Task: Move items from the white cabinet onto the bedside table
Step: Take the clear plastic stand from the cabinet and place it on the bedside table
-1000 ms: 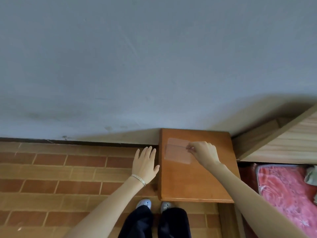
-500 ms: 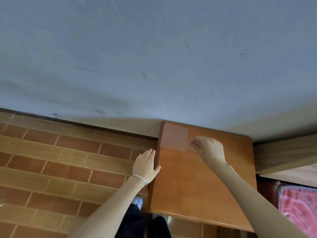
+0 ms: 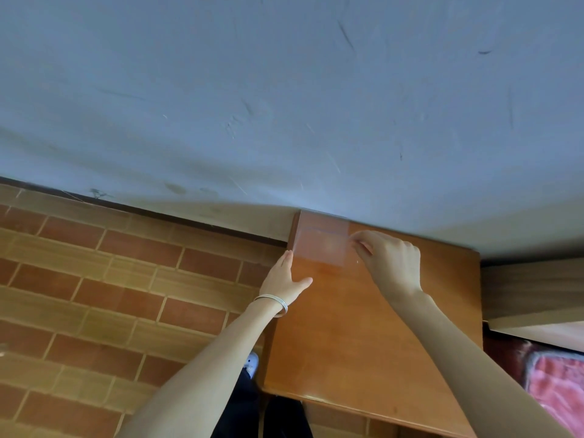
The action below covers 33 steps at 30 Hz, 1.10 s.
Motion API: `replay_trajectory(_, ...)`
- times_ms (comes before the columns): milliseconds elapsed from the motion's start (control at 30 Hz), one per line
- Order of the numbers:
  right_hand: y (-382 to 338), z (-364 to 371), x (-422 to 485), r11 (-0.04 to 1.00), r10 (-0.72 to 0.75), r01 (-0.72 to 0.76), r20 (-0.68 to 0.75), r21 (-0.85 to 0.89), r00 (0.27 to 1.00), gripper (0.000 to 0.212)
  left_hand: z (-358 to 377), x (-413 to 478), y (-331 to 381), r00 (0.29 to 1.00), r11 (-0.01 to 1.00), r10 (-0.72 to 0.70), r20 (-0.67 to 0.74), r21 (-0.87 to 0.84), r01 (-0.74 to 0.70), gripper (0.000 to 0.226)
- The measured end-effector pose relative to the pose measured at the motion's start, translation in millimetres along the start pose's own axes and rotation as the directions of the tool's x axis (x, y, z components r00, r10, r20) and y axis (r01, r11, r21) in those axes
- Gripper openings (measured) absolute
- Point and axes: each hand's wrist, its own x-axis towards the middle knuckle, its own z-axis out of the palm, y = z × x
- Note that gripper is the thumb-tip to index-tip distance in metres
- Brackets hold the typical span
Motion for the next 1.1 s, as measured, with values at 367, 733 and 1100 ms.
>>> replay_trajectory(367,-1.3,-2.2,-0.3,0.998,0.006,-0.009,0.059,0.058,0.998,0.018,-1.6,16.4,4.1,0.986,0.920,-0.139,0.097,-0.357,0.165,0.080)
replay_trajectory(733,-13.0,-51.1,10.3,0.986,0.072,-0.140,0.535,0.088,0.842,0.067,-74.3,-41.3,30.8,0.997,0.991,0.082,-0.015,0.105,-0.080,0.088)
replay_trajectory(1100,-38.7,-235.1,-19.2,0.986,0.017,0.016,0.195,-0.168,0.981,0.066,-182.5,-154.8,184.3,0.642,0.450,0.767,0.026,0.691,-0.566,0.055)
